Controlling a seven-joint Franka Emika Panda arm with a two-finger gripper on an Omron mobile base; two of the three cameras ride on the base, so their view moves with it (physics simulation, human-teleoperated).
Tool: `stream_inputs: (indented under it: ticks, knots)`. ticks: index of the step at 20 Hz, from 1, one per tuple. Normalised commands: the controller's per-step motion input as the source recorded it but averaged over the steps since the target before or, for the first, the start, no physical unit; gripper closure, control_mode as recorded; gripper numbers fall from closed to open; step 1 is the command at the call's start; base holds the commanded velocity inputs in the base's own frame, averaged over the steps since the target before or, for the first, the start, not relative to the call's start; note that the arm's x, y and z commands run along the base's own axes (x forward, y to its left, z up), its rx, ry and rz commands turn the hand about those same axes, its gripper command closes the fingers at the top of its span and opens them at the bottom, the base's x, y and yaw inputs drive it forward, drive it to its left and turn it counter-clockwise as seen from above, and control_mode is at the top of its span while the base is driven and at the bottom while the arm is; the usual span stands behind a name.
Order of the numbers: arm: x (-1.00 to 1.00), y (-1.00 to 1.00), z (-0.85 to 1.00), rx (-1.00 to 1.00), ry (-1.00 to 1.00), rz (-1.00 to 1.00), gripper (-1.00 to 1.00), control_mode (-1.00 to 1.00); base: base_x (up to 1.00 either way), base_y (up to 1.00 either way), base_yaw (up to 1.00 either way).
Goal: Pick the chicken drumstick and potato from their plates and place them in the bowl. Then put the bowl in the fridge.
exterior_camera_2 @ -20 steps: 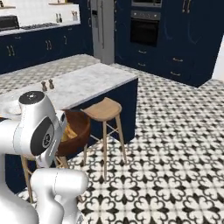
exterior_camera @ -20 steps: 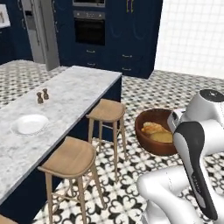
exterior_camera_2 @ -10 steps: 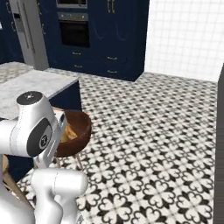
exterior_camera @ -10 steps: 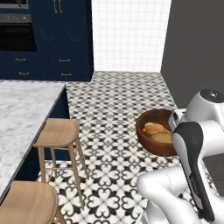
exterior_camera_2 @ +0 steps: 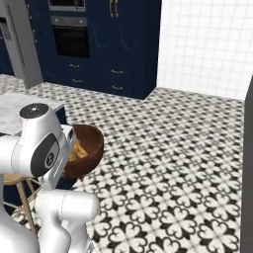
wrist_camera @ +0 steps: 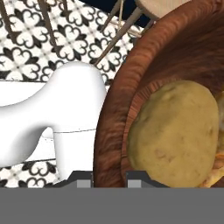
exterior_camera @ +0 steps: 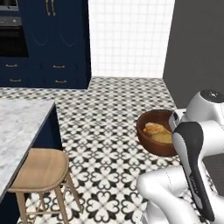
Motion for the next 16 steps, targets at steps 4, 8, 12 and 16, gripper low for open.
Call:
stream_inputs:
  ticks: [4,8,12,16]
  knots:
    - [0.0,0.0,0.0,0.0,0.0,0.0,1.0,1.0,1.0,-0.14,0.0]
    - [0.0,0.0,0.0,0.0,0.0,0.0,1.0,1.0,1.0,0.0,0.0]
    - [0.0,0.0,0.0,0.0,0.0,0.0,1.0,1.0,1.0,0.0,0.0]
    - [0.0,0.0,0.0,0.0,0.0,0.0,1.0,1.0,1.0,0.0,0.07]
